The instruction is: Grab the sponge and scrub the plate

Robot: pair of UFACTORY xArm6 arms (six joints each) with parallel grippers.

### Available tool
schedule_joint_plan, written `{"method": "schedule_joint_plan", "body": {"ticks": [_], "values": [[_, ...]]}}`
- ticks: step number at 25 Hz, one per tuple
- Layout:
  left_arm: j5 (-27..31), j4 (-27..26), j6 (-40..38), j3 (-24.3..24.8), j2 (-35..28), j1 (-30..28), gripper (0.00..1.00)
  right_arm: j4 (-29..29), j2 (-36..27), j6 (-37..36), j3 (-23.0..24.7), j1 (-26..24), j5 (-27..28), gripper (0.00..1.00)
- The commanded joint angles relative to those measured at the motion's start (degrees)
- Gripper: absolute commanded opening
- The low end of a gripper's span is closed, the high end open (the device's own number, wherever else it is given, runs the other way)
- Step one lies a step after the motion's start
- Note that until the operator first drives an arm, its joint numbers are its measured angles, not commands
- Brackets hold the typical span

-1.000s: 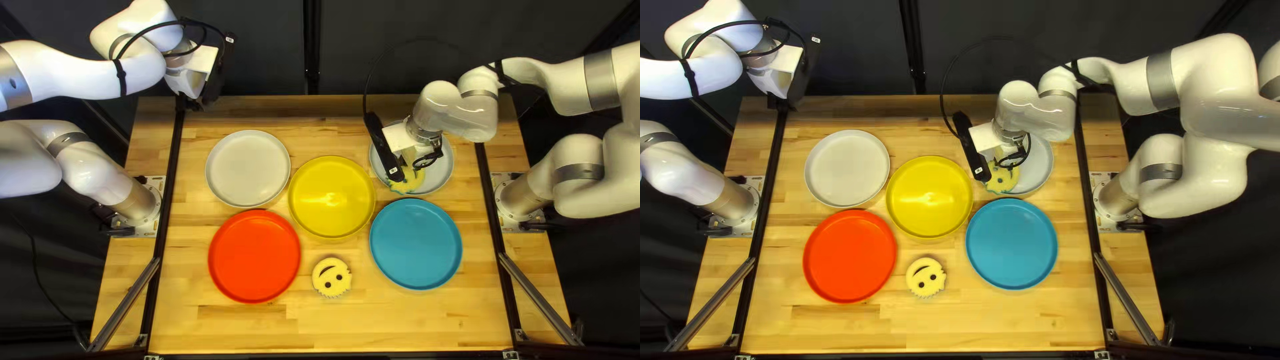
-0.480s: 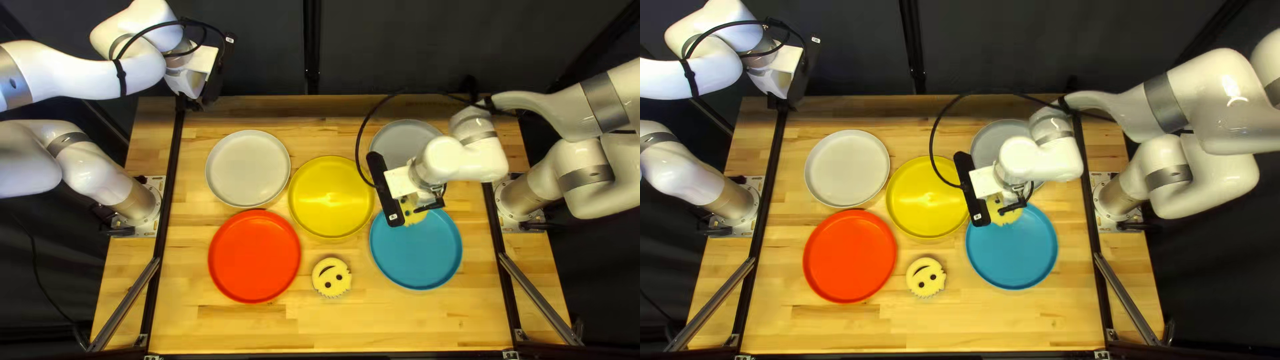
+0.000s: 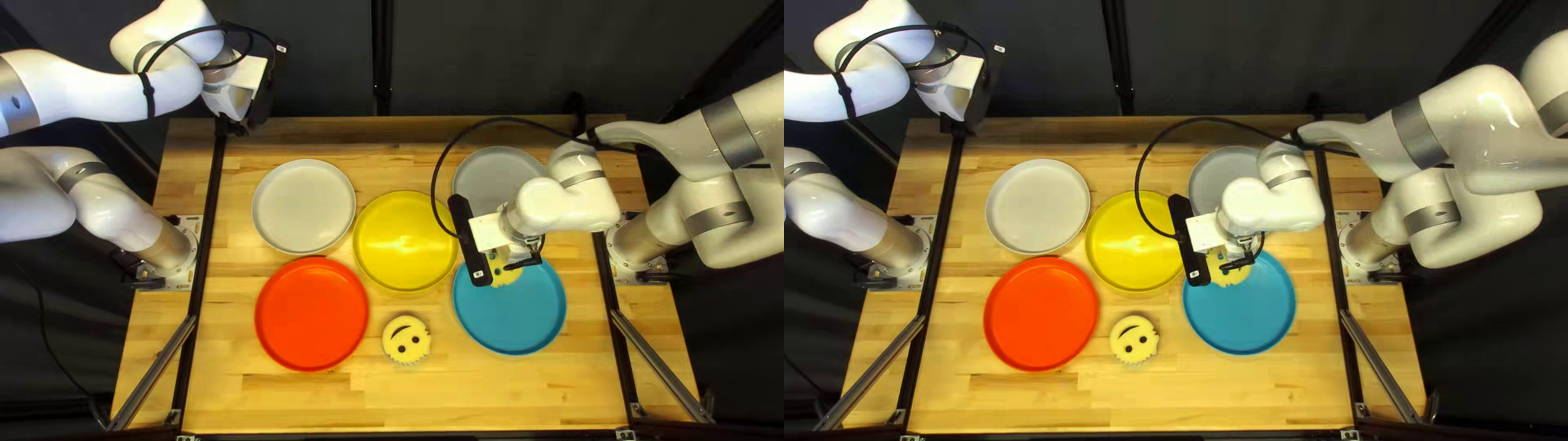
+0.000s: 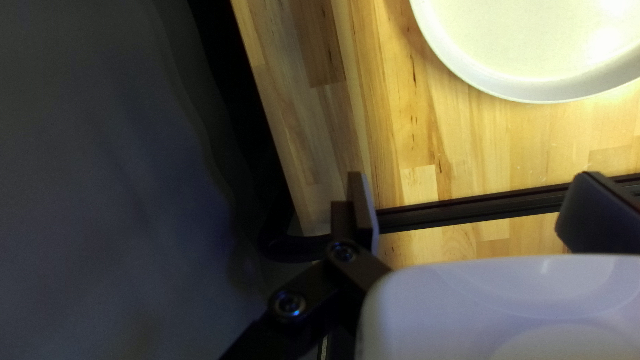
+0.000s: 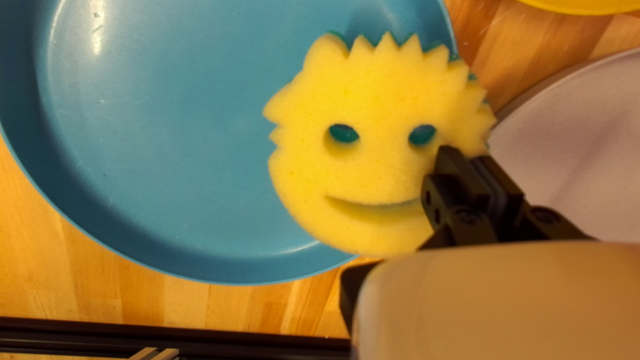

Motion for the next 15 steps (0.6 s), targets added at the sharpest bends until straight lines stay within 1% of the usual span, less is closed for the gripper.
{"method": "schedule_joint_plan", "body": {"ticks": [1, 6, 8, 12, 15], "values": [[0.0, 0.0, 0.0, 0.0, 0.0, 0.0, 1.0, -2.38, 1.92, 5.19, -1.01, 4.2, -0.11, 0.0], [0.0, 0.0, 0.0, 0.0, 0.0, 0.0, 1.0, -3.69, 5.03, 10.1, -3.6, 9.07, 0.4, 0.0], [0.0, 0.0, 0.0, 0.0, 0.0, 0.0, 1.0, -3.96, 6.75, 10.91, -4.84, 10.04, 0.14, 0.0], [0.0, 0.0, 0.0, 0.0, 0.0, 0.0, 1.0, -4.14, 9.46, 10.7, -7.31, 10.15, 0.04, 0.0], [0.0, 0.0, 0.0, 0.0, 0.0, 0.0, 1.0, -4.22, 11.09, 9.4, -8.45, 8.82, -0.64, 0.0]]}}
